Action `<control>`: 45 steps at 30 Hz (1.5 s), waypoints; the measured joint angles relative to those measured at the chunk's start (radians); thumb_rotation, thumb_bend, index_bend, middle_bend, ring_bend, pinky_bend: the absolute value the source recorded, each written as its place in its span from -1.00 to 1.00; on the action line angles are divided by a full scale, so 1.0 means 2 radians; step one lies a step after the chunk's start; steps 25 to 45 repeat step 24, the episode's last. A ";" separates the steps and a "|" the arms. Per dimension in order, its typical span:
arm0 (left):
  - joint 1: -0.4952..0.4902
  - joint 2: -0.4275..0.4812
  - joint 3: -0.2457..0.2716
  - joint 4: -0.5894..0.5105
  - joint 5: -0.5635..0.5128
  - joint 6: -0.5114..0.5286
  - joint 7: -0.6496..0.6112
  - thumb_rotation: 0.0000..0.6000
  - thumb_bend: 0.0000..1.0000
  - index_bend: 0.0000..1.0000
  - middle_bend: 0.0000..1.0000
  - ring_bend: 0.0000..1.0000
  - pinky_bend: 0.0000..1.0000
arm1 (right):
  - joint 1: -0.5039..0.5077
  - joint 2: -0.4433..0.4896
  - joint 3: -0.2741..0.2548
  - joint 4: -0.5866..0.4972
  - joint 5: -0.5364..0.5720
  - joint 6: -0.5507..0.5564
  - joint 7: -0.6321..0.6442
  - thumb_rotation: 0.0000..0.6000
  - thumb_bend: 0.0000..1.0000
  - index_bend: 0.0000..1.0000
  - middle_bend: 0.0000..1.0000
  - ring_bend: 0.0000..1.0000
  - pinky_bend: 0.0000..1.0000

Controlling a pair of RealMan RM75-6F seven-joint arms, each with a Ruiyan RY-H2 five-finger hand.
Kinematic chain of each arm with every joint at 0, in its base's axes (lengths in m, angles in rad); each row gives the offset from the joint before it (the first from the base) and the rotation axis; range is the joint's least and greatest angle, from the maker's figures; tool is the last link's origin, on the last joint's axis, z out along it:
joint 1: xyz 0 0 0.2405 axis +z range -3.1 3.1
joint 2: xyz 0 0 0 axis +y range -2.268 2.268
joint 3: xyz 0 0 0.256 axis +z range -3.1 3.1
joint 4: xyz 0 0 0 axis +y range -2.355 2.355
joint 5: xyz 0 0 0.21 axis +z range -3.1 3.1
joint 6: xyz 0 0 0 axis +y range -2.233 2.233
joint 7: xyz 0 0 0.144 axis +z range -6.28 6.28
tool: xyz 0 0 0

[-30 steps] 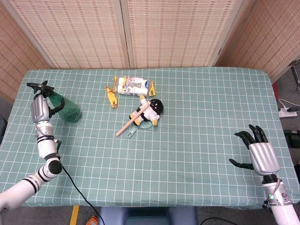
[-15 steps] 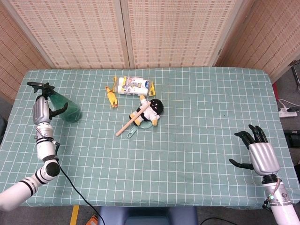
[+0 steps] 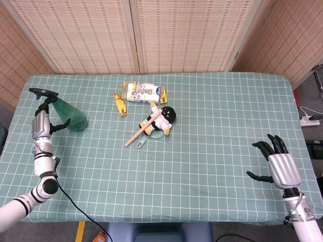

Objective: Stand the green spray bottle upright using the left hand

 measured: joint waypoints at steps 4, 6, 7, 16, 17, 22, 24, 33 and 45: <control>0.018 0.024 0.013 -0.034 0.000 0.003 0.012 1.00 -0.66 -1.00 -0.99 -1.00 -0.98 | 0.000 0.002 -0.001 0.000 -0.001 -0.001 0.004 1.00 -1.00 -0.51 -0.56 -1.00 -0.97; 0.028 0.042 0.021 -0.060 0.000 0.007 0.021 1.00 -0.67 -1.00 -1.00 -1.00 -0.98 | 0.001 0.003 -0.001 0.000 -0.002 -0.002 0.007 1.00 -1.00 -0.51 -0.56 -1.00 -0.97; 0.033 0.052 0.025 -0.073 0.000 0.010 0.027 1.00 -0.67 -1.00 -1.00 -1.00 -0.98 | 0.001 0.003 -0.002 0.000 -0.003 -0.002 0.008 1.00 -1.00 -0.51 -0.56 -1.00 -0.97; 0.088 0.203 0.068 -0.268 -0.020 0.022 0.096 1.00 -0.52 -0.94 -0.96 -1.00 -0.66 | 0.003 0.011 -0.005 -0.002 -0.009 -0.009 0.024 1.00 -1.00 -0.51 -0.56 -1.00 -0.97; 0.099 0.230 0.078 -0.296 -0.009 0.024 0.098 1.00 -0.52 -0.89 -0.93 -0.98 -0.64 | 0.004 0.011 -0.006 -0.002 -0.010 -0.010 0.024 1.00 -1.00 -0.51 -0.56 -1.00 -0.97; 0.141 0.280 0.117 -0.342 0.102 0.063 0.095 1.00 -0.52 -0.77 -0.80 -0.93 -0.63 | 0.005 0.009 -0.006 -0.001 -0.010 -0.010 0.015 1.00 -1.00 -0.50 -0.56 -1.00 -0.97; 0.160 0.276 0.138 -0.326 0.166 0.090 0.095 1.00 -0.52 -0.77 -0.79 -0.93 -0.65 | 0.005 0.008 -0.005 -0.001 -0.009 -0.009 0.010 1.00 -1.00 -0.50 -0.56 -1.00 -0.97; 0.160 0.276 0.138 -0.326 0.166 0.090 0.095 1.00 -0.52 -0.77 -0.79 -0.93 -0.65 | 0.005 0.008 -0.005 -0.001 -0.009 -0.009 0.010 1.00 -1.00 -0.50 -0.56 -1.00 -0.97; 0.160 0.276 0.138 -0.326 0.166 0.090 0.095 1.00 -0.52 -0.77 -0.79 -0.93 -0.65 | 0.005 0.008 -0.005 -0.001 -0.009 -0.009 0.010 1.00 -1.00 -0.50 -0.56 -1.00 -0.97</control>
